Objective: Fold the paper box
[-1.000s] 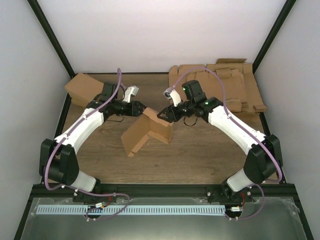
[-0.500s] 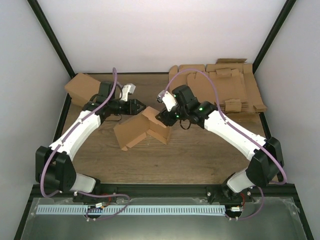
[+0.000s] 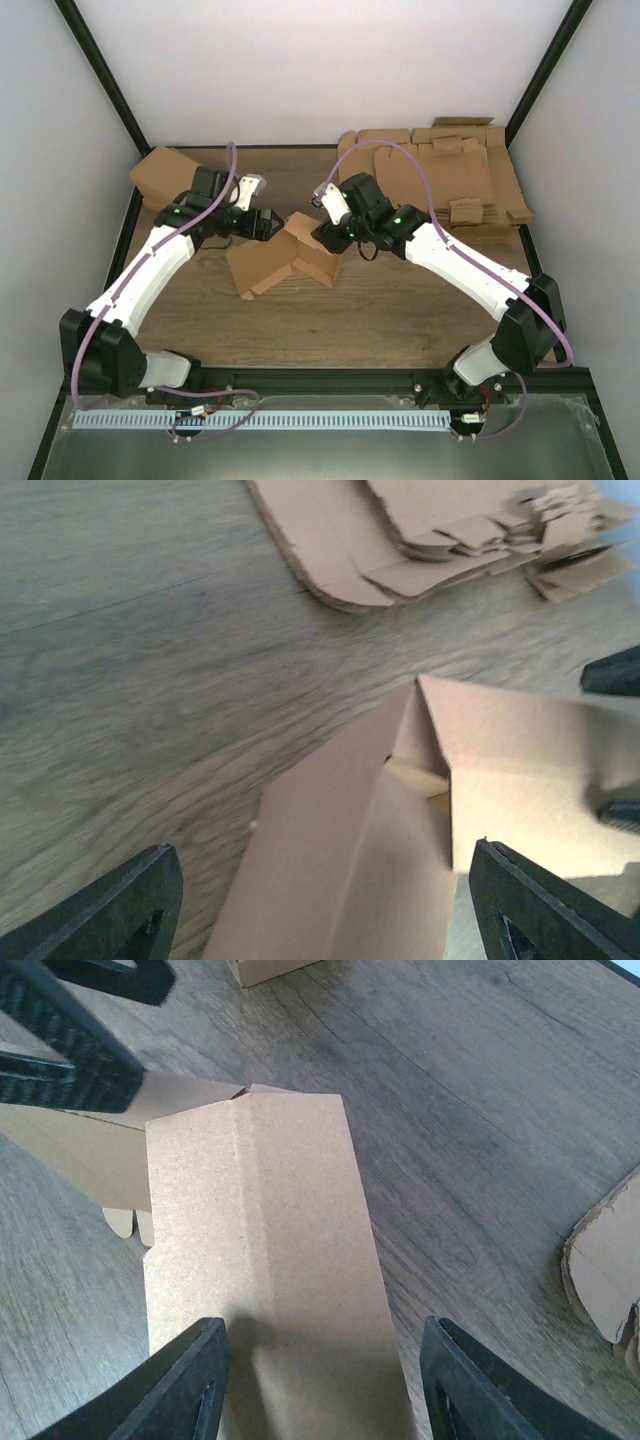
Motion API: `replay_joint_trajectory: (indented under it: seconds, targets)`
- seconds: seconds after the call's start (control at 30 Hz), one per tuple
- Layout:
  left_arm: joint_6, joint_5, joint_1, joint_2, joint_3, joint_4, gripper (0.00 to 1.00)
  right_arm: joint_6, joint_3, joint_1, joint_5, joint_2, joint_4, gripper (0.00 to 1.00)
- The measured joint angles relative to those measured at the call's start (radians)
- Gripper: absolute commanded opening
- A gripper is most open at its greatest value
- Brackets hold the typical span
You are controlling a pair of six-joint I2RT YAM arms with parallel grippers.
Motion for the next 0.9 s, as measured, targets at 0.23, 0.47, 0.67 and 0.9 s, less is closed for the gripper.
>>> replay_joint_trajectory:
  seconds: [0.23,0.47,0.67,0.9]
  targets:
    - [0.107,-0.223,-0.104,-0.137,-0.036,-0.047,0.88,0.000,0.000,0.001,0.002,0.003,0.000,0.61]
    - [0.255,-0.360,-0.187,-0.195,-0.092,-0.046,0.86,0.000,0.000,0.001,0.002,0.004,0.000,0.65]
    - [0.366,-0.447,-0.230,-0.189,-0.113,-0.067,0.67,0.000,0.000,0.008,0.005,0.006,-0.002,0.65]
    - [0.388,-0.493,-0.230,-0.180,-0.113,-0.063,0.38,0.000,0.004,0.031,0.005,0.010,-0.012,0.65]
